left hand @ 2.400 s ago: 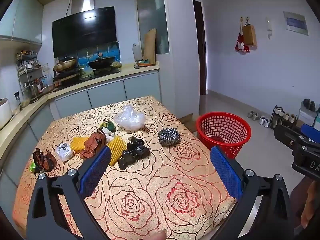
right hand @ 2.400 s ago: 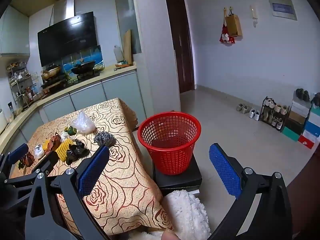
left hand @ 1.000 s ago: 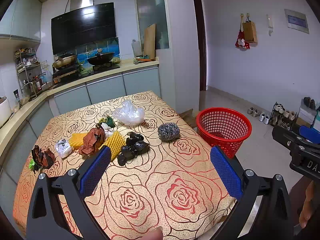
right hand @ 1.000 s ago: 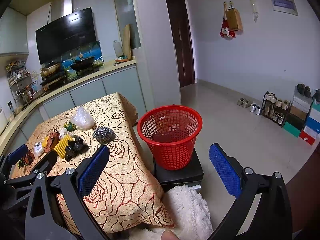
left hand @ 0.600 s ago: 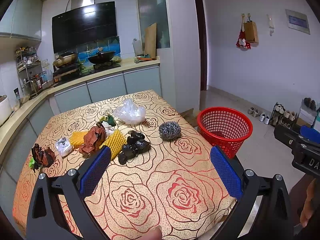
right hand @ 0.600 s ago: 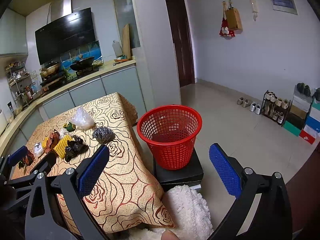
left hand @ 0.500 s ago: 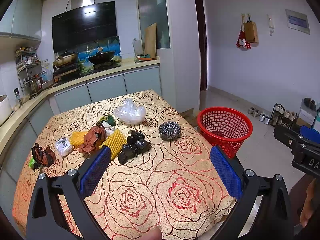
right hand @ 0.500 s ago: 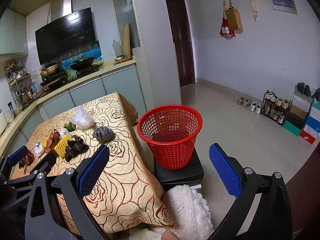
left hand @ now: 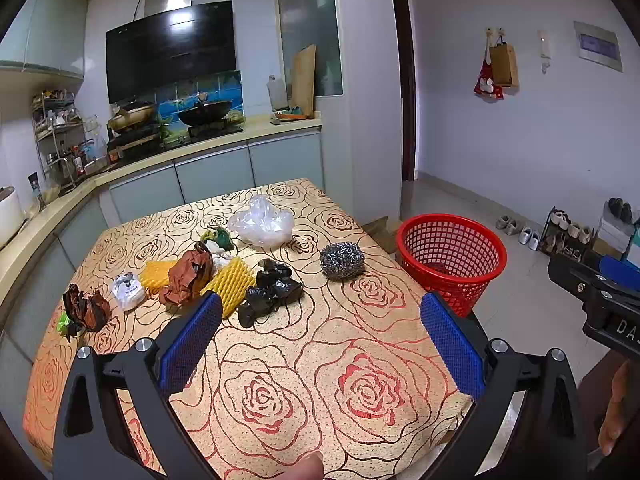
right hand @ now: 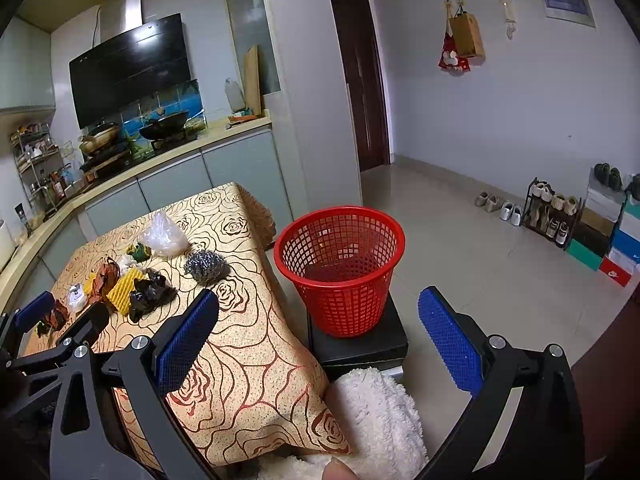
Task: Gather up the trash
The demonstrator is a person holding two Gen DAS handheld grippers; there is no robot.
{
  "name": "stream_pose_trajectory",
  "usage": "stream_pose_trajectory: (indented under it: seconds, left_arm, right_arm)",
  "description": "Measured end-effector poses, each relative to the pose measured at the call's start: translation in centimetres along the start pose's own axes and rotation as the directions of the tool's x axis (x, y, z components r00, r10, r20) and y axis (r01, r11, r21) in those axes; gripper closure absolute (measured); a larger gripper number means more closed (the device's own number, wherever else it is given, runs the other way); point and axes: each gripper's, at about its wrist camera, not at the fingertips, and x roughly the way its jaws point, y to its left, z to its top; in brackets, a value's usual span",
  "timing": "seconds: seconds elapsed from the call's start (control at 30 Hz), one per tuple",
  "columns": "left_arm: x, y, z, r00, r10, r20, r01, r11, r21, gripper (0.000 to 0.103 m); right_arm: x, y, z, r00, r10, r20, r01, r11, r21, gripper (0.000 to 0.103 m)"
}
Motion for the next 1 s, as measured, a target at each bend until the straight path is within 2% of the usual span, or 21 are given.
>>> stream_pose_trajectory:
  seconds: [0.57, 0.83, 1.0]
  left_arm:
    - [0.2, 0.7, -0.1, 1.000, 0.009, -0.010, -0.009, 1.000, -0.010, 0.007]
    - [1.1, 2.6, -0.4, 0.998, 0.038, -0.041, -0.040, 0.998, -0.046, 0.007]
    - [1.9, 4.8, -0.7, 0.995, 0.073, -0.075, -0.079, 0.993, -0.084, 0.007]
  right_arm:
    - [0.2, -0.4, -0.5, 1.000, -0.007, 0.001, 0.007, 1.000, 0.002, 0.005]
    - [0.7, 0.0, 0.0, 1.000, -0.002, -0.013, 0.002, 1.000, -0.008, 0.005]
    - [2.4, 2.2, 0.3, 0.997, 0.039, -0.060, -0.042, 0.998, -0.047, 0.005]
